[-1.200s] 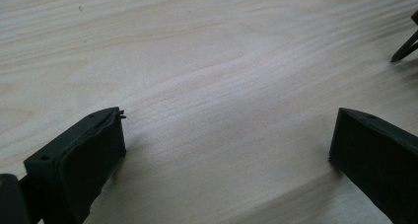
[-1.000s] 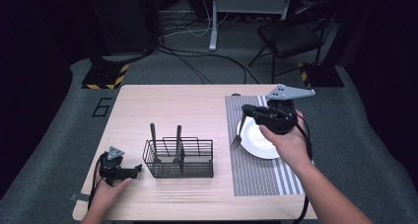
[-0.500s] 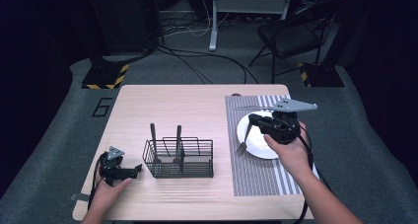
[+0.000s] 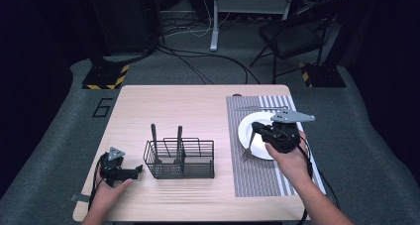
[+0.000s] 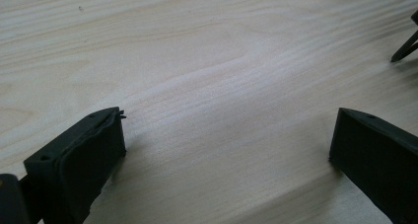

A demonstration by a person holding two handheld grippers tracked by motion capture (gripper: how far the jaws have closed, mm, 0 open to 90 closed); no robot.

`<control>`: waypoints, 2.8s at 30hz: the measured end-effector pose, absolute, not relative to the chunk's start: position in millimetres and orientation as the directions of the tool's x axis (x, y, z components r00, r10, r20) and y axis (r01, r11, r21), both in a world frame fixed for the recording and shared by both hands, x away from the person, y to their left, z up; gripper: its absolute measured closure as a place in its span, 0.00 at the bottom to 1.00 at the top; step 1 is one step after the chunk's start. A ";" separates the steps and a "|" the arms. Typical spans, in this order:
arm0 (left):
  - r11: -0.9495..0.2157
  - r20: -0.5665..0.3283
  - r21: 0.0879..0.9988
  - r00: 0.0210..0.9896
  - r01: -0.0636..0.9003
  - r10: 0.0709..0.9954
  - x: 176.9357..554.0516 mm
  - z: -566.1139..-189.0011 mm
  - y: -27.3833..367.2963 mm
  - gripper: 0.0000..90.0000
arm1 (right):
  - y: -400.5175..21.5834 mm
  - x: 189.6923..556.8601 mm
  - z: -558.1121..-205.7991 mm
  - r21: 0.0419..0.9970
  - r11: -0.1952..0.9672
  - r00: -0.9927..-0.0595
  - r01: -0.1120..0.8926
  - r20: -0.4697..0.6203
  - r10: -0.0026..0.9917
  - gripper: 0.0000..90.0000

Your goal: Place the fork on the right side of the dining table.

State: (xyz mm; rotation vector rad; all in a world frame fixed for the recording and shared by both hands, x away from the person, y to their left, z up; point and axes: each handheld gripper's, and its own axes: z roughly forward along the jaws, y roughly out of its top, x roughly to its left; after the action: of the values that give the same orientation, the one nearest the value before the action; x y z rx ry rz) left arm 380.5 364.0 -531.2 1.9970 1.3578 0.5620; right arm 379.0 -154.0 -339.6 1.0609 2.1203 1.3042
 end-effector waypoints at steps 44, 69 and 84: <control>-0.252 -0.010 0.717 0.372 0.649 0.928 380.5 -531.3 364.0 0.00 | -192.5 367.7 -384.8 0.871 0.091 -0.486 0.482 0.179 0.856 0.96; -0.252 -0.010 0.717 0.372 0.650 0.928 380.5 -531.2 364.0 0.00 | -245.1 364.3 -418.2 0.824 -0.153 -0.347 0.546 0.388 0.854 0.94; -0.252 -0.011 0.717 0.372 0.650 0.928 380.5 -531.3 363.9 0.00 | -284.5 365.8 -460.9 0.735 -0.304 -0.213 0.606 0.519 0.828 0.90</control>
State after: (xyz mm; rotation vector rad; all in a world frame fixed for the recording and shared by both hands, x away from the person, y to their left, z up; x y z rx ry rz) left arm 380.5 363.9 -531.3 1.9965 1.3573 0.5605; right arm 365.8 -284.5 -460.9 1.8196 1.7079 1.5307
